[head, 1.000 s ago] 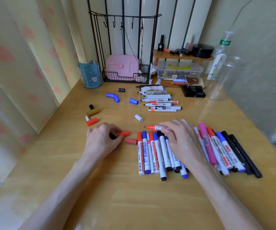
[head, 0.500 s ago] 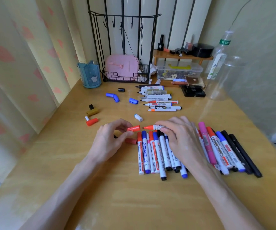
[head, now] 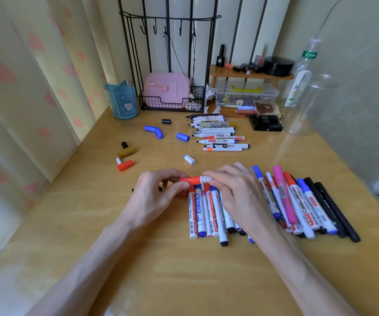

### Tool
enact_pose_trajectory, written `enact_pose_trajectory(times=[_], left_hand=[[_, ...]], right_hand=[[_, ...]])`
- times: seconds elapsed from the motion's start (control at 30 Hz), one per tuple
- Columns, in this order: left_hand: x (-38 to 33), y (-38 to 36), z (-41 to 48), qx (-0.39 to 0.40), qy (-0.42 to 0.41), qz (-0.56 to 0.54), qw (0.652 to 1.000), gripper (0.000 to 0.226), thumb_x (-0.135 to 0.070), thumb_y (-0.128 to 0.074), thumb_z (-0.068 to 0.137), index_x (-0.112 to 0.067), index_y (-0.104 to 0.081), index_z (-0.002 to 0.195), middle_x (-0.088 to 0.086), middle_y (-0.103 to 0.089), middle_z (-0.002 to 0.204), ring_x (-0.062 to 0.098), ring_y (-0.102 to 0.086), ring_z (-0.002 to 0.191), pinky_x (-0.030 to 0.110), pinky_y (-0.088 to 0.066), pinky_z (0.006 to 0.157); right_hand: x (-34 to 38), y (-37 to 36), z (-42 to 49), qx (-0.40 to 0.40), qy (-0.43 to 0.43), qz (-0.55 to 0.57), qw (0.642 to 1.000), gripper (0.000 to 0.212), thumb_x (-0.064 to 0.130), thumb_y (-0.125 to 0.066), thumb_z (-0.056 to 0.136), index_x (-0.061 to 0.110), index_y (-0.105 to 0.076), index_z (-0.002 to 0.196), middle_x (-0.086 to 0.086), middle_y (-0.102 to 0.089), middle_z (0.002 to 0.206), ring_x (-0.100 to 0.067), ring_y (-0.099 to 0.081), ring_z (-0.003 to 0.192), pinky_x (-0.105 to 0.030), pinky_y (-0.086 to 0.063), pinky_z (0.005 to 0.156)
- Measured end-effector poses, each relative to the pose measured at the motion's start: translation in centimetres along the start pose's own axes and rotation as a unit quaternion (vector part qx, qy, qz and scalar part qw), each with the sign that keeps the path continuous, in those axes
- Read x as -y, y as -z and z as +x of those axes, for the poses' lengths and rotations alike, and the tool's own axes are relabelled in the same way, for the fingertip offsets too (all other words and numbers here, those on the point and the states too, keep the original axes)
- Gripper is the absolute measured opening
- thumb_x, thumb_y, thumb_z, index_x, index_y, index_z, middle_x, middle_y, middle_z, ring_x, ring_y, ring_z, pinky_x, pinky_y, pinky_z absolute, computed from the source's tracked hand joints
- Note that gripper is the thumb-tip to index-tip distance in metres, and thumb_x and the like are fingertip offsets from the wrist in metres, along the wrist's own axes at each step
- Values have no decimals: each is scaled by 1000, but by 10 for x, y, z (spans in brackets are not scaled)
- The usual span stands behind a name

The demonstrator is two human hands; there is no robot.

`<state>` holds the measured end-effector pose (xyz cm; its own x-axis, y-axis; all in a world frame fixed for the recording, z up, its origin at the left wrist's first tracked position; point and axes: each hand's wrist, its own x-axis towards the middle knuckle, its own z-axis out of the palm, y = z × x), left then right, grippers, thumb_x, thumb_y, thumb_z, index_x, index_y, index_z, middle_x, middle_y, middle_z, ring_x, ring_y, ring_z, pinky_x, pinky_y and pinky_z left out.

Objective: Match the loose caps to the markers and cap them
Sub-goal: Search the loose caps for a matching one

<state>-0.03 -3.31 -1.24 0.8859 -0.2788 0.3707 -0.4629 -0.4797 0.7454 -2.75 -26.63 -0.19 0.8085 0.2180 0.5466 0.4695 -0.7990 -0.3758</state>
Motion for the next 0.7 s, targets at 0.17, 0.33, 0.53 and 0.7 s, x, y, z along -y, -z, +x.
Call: enact_pose_trajectory(times=[0.17,0.33,0.53,0.7], left_hand=[[1,-1,-1,-6,-3,-17,1000,8,-38,-73,96,-32,-76,101,-15,-77,86,18,-69,79,44,-55,73],[-1,-2,-4,3,-12,7,1000,13,-42,-69,96,-34,-75,104,-20,-76,85,19,-69,80,39,-54,72],[-4,-4,2,13,-36,17,999,14,-38,-65,100,-32,-70,111,-21,-73,98,12,-69,94,31,-51,75],[-8,-7,0,-17,-51,20,998,36,-27,-67,101,-28,-61,137,-19,-69,120,15,-67,111,29,-53,80]], right_hand=[[3,-3,-1,-38,5,-3,999,53,-18,-68,79,18,-79,116,10,-71,94,-16,-55,90,-49,-49,75],[7,1,-2,-33,14,-15,999,53,-18,-69,77,16,-79,116,9,-72,97,-16,-56,91,-50,-49,75],[15,17,4,15,7,-59,998,16,28,-71,96,30,-76,111,14,-72,99,-13,-60,89,-43,-41,84],[7,36,7,-9,-95,-34,995,7,34,-78,91,29,-76,95,19,-60,77,0,-55,66,-20,-41,59]])
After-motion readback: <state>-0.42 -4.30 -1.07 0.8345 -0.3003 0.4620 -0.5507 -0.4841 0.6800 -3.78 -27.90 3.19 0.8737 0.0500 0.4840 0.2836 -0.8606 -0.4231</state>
